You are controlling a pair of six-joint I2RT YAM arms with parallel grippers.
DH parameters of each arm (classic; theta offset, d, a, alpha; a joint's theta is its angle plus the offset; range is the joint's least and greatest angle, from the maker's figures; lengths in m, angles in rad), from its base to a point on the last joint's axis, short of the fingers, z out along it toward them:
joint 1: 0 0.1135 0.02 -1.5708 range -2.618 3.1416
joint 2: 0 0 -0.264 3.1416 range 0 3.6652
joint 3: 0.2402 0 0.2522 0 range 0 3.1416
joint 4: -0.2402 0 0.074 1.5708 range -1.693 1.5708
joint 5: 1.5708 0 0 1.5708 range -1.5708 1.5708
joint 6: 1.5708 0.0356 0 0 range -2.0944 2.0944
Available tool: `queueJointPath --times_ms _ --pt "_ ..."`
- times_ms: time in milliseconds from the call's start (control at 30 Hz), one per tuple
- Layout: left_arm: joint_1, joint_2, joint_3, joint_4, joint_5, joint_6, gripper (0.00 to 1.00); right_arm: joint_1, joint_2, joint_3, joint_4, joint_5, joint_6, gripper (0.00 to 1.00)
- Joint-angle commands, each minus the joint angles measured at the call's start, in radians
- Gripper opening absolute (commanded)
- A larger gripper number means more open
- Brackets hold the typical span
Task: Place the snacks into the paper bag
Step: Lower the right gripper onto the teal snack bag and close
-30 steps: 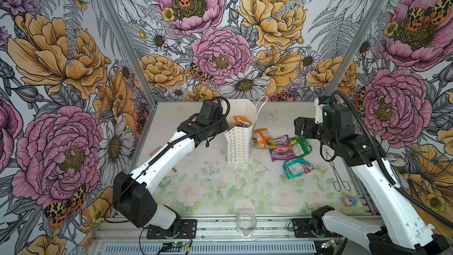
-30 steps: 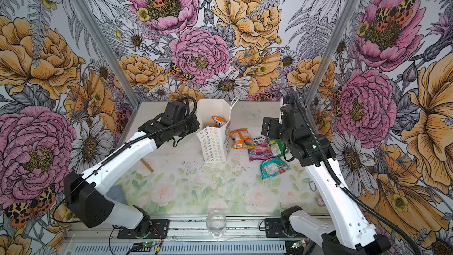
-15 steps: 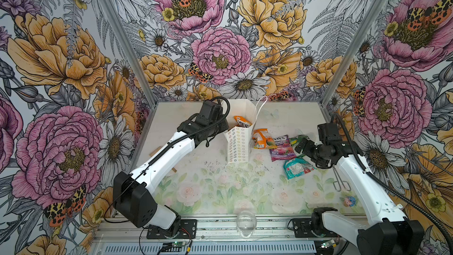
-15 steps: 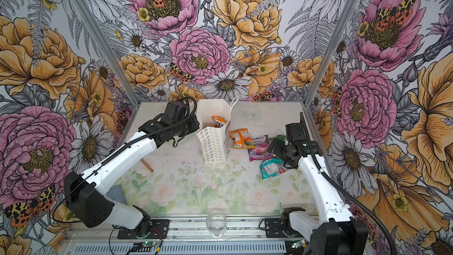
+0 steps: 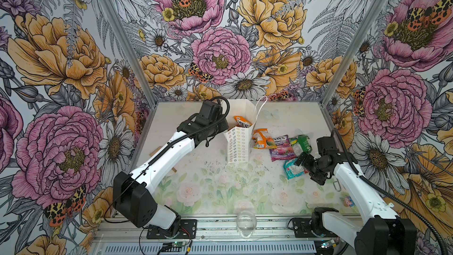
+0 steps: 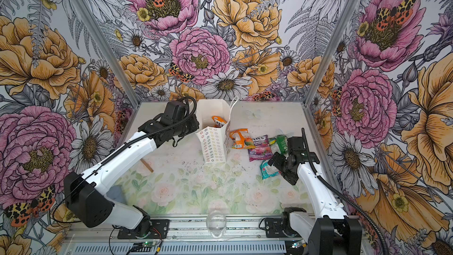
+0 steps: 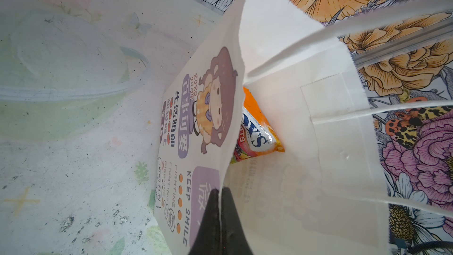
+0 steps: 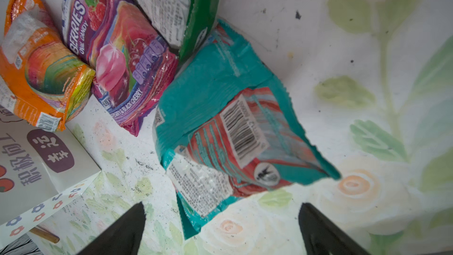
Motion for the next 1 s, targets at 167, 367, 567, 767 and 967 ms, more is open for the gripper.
queueJointPath --times_ms 167,367,567,767,967 --pt "0.007 -0.015 -0.010 -0.001 0.020 0.005 0.00 -0.012 0.073 -0.050 0.168 -0.048 0.030 1.00" --pt "0.005 -0.014 -0.007 -0.001 0.020 0.004 0.00 -0.011 0.103 -0.054 0.234 -0.029 0.029 1.00" --pt "0.008 -0.020 -0.008 -0.002 0.019 0.006 0.00 -0.011 0.155 -0.068 0.300 -0.039 0.031 1.00" --pt "0.010 -0.015 -0.007 -0.002 0.018 0.004 0.00 -0.009 0.213 -0.091 0.360 -0.041 0.037 0.98" --pt "0.010 -0.017 -0.010 -0.002 0.019 0.003 0.00 -0.011 0.241 -0.116 0.399 -0.046 0.038 0.87"
